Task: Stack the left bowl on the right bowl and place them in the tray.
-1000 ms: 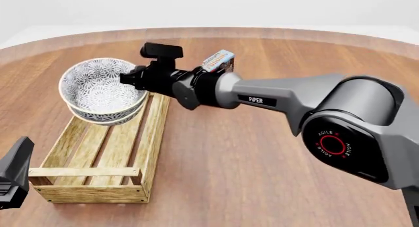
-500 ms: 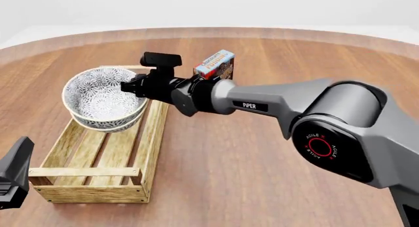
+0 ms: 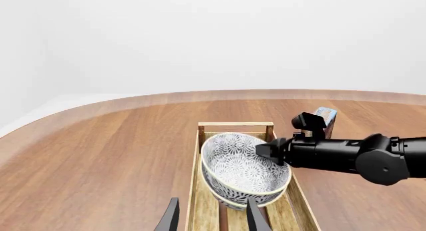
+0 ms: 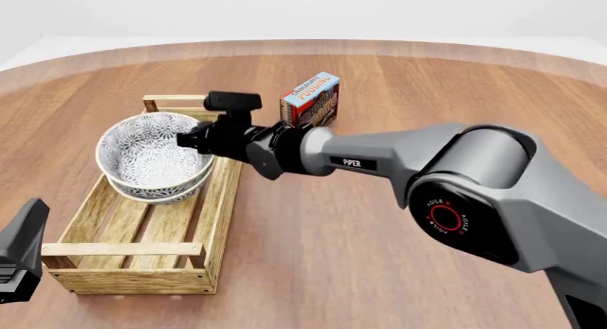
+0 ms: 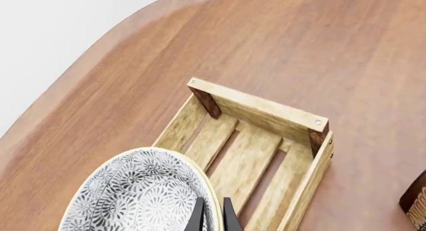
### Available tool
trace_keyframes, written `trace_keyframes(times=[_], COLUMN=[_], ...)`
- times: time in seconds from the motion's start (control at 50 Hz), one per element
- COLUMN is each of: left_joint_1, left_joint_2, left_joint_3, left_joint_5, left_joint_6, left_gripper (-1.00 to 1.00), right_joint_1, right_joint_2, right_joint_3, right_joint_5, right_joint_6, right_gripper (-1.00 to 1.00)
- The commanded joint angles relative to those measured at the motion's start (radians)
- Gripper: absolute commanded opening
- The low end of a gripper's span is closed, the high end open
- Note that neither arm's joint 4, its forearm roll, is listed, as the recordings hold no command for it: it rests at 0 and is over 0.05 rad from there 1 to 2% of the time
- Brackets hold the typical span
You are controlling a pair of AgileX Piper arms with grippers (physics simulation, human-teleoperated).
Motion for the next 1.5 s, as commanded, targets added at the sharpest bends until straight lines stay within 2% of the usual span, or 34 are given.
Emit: trace_keyframes(times=[0.02,0.42,0.44,0.94,1.5], left_joint_1=[0.000,0.000,0.000,0.000,0.000], left_joint_2=[0.000,0.000,0.000,0.000,0.000], left_joint_3=[0.000,0.000,0.000,0.000,0.000], left_joint_5=[0.000,0.000,0.000,0.000,0.000], left_joint_6=[0.000,0.000,0.000,0.000,0.000], left_gripper=[1.00,1.00,1.00,1.00,1.00], right_joint_1=[0.000,0.015,0.018,0.036,-0.007], right_joint_2=[0.012,0.031,0.030,0.006,-0.145], right_joint_3=[-0.013,-0.010,-0.006,0.028,0.157], right_joint_5=[-0.006,-0.012,-0.014,-0.035,-0.073], right_joint_6=[0.016,0.015,0.017,0.022,0.032], right_gripper=[-1.00,-1.00,1.00,1.00,1.00])
